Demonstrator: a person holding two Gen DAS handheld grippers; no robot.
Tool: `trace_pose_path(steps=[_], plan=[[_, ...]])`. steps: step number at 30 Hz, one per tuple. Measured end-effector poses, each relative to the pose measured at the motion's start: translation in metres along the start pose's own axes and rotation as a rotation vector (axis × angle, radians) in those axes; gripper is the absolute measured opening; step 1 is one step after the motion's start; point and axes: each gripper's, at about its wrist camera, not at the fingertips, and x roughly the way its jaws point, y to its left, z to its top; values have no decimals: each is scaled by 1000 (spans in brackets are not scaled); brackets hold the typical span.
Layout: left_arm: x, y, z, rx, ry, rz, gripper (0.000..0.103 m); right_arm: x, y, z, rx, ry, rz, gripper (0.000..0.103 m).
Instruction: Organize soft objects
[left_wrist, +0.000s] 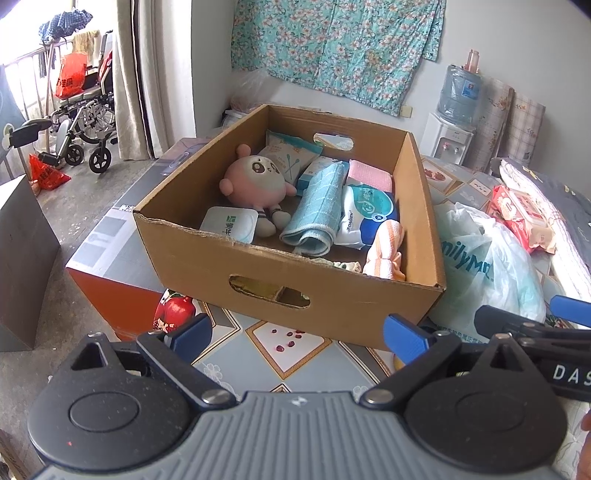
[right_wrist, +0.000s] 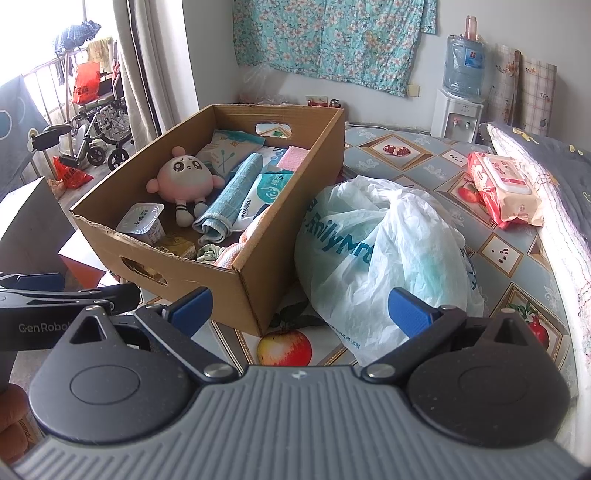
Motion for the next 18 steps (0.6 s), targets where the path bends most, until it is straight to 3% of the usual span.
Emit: trace_pose_path(steps=[18], plan=[[1, 1, -1, -5, 5, 0, 100, 4, -2, -3, 7, 6, -4, 102]])
